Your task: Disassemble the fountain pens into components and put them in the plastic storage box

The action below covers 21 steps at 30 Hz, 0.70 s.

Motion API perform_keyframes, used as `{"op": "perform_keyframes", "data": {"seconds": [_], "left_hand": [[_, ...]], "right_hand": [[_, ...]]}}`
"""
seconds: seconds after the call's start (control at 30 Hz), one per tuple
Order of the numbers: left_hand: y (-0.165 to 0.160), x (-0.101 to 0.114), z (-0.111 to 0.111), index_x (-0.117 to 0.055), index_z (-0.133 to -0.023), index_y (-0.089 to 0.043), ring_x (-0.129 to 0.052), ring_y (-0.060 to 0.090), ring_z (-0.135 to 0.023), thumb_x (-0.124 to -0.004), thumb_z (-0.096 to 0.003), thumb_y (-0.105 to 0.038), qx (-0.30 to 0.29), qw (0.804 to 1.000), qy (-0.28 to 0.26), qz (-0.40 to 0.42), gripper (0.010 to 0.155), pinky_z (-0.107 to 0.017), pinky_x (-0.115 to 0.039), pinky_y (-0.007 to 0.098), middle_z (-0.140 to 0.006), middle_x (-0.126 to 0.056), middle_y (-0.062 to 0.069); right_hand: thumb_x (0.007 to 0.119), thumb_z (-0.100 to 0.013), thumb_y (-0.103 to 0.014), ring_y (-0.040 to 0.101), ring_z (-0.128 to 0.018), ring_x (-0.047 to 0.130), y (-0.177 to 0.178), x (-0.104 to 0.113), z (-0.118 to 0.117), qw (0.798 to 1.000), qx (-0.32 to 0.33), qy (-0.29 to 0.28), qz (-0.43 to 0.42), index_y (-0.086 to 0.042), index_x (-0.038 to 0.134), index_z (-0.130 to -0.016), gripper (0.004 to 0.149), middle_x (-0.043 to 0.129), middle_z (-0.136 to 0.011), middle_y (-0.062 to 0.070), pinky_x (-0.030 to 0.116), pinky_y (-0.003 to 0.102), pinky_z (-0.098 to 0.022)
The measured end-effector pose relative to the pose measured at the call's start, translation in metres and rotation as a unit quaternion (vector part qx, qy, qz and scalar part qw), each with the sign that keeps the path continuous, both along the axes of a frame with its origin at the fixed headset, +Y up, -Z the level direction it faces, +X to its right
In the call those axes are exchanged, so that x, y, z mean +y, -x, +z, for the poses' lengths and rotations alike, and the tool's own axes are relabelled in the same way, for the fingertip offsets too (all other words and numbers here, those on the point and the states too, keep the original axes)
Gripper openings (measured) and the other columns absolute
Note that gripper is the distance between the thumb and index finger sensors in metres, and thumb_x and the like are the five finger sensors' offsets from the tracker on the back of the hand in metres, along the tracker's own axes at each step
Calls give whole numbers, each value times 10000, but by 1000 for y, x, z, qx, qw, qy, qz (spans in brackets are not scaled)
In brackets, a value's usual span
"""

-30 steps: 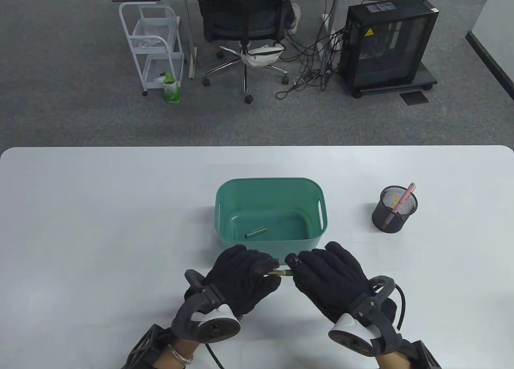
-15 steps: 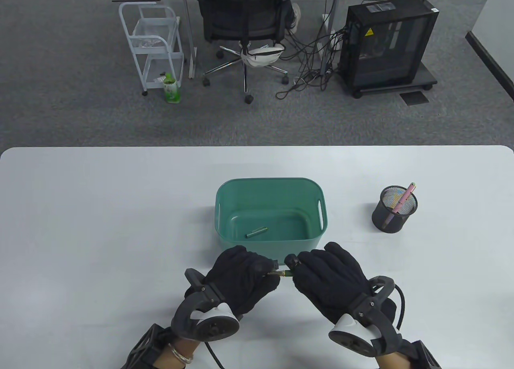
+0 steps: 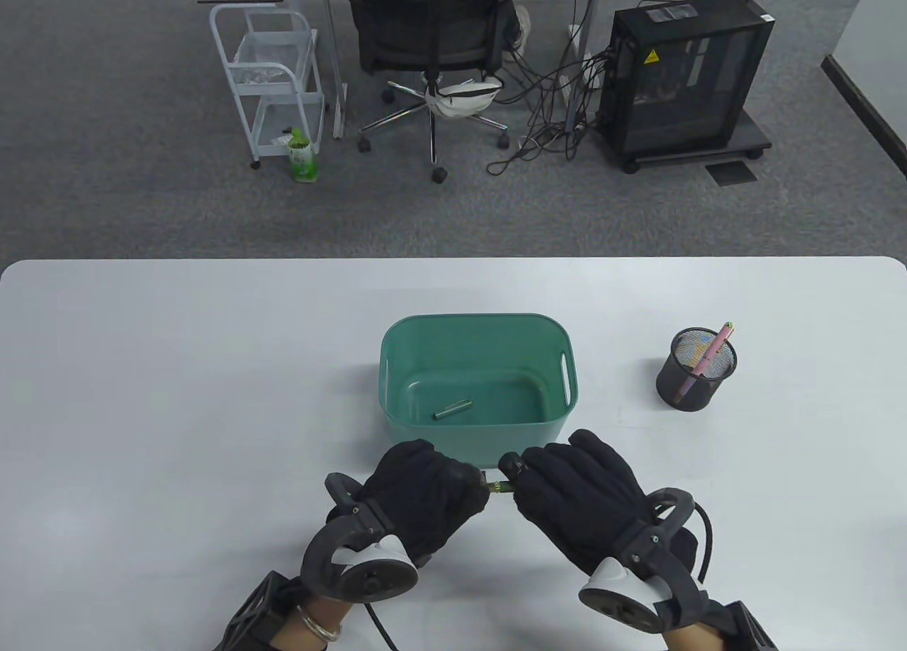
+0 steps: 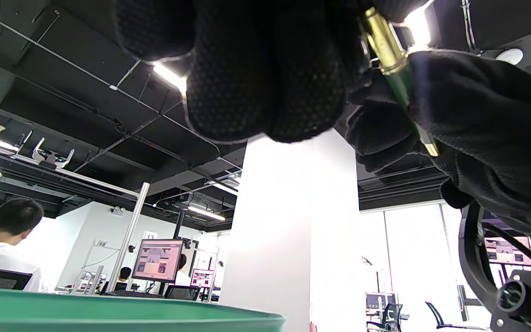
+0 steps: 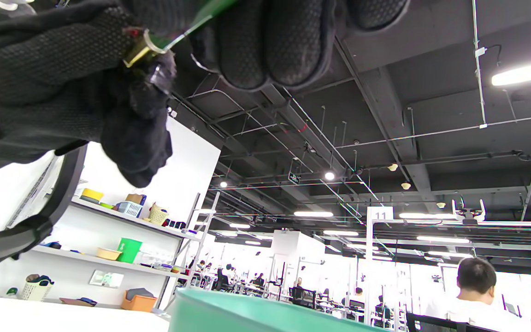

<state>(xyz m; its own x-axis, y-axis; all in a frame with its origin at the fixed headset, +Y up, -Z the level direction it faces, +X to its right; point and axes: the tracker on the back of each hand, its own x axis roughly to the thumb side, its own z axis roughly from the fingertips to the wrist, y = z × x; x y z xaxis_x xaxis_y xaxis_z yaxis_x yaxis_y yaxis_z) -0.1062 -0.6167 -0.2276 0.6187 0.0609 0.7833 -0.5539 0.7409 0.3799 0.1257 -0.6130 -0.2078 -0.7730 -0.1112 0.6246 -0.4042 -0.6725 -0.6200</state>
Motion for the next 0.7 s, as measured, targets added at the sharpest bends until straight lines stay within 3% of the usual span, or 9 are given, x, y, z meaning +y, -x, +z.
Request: {"op": "perform_keyframes", "data": {"seconds": [0.23, 0.4, 0.57, 0.7], "left_hand": [[1, 0, 0, -909, -754, -118, -1044, 212, -509, -519, -680, -465, 1, 1000, -1, 5, 527, -605, -773, 464, -586, -1070, 20], [1, -2, 0, -808, -955, -111, -981, 270, -696, -475, -676, -539, -3, 1000, 7, -4, 610, -683, -705, 513, -789, -1002, 71], [1, -1, 0, -699, -1042, -120, -934, 275, -783, -571, -662, -574, 1, 1000, 2, -5, 605, -722, -668, 520, -894, -935, 77], [0, -1, 2, -661, -1042, -132, -918, 257, -807, -647, -651, -559, 5, 1000, -5, -7, 578, -736, -657, 512, -937, -896, 69]], "right_hand": [[675, -553, -450, 118, -806, 850, 0, 0, 1, 1000, -1, -1, 0, -308, 800, -961, 449, 849, -893, -79, 603, 459, -766], [674, -553, -451, 118, -806, 849, 0, 0, 0, 1000, -1, 1, -1, -308, 800, -961, 450, 850, -892, -78, 603, 458, -766], [674, -553, -451, 118, -806, 849, -1, 0, 0, 1000, -2, 1, -3, -309, 801, -959, 448, 850, -892, -78, 602, 459, -766], [674, -554, -451, 118, -806, 850, -1, 0, 0, 1000, -4, 2, -3, -308, 801, -960, 449, 849, -893, -78, 602, 458, -767]]}}
